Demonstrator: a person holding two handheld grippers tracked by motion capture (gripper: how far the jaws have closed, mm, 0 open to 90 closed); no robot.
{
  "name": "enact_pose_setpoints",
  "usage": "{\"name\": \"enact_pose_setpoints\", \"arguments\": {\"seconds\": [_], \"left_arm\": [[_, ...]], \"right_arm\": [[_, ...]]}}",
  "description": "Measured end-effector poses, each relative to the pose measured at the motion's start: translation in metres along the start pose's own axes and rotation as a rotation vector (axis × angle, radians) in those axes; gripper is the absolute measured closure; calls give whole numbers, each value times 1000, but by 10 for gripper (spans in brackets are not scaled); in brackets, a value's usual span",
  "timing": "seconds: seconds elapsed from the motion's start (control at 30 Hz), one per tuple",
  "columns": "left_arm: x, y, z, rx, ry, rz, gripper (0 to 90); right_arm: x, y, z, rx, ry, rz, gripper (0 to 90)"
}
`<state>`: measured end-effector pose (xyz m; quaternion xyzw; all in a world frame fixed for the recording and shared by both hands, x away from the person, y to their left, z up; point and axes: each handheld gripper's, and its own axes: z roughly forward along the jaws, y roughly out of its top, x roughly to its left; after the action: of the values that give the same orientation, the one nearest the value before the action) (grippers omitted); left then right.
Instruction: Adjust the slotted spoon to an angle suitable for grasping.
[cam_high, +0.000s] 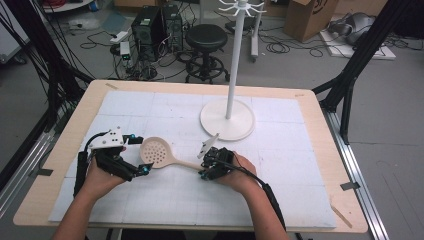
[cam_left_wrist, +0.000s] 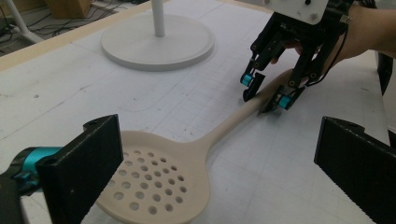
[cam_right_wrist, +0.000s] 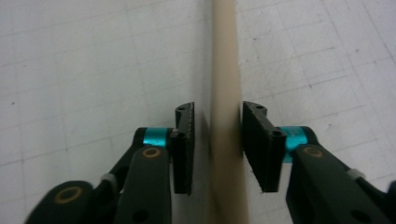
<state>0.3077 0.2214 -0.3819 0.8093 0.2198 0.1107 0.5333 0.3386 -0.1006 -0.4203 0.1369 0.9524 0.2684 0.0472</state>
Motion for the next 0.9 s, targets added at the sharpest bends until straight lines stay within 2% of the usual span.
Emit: {"name": "enact_pose_setpoints", "arguments": {"seconds": [0.13, 0.27, 0.43, 0.57, 0.77, 0.9], "left_arm": [[-1, 0, 0, 1, 0, 4, 17], [-1, 0, 0, -1, -1, 4, 17], [0, 0, 0, -4, -1, 1, 17], [0, 0, -1, -5, 0, -1, 17], [1, 0, 0, -6, -2, -3, 17], [1, 0, 0, -6, 1, -3, 17]], "right_arm": [[0, -4, -10, -25, -14, 25, 565], [-2, -15, -29, -91, -32, 64, 534], [-3, -34, -53, -147, -51, 113, 530], [-4, -48, -67, -167, -65, 143, 518], [-2, -65, -77, -181, -84, 184, 506], [-1, -73, -80, -228, -86, 192, 499]]}}
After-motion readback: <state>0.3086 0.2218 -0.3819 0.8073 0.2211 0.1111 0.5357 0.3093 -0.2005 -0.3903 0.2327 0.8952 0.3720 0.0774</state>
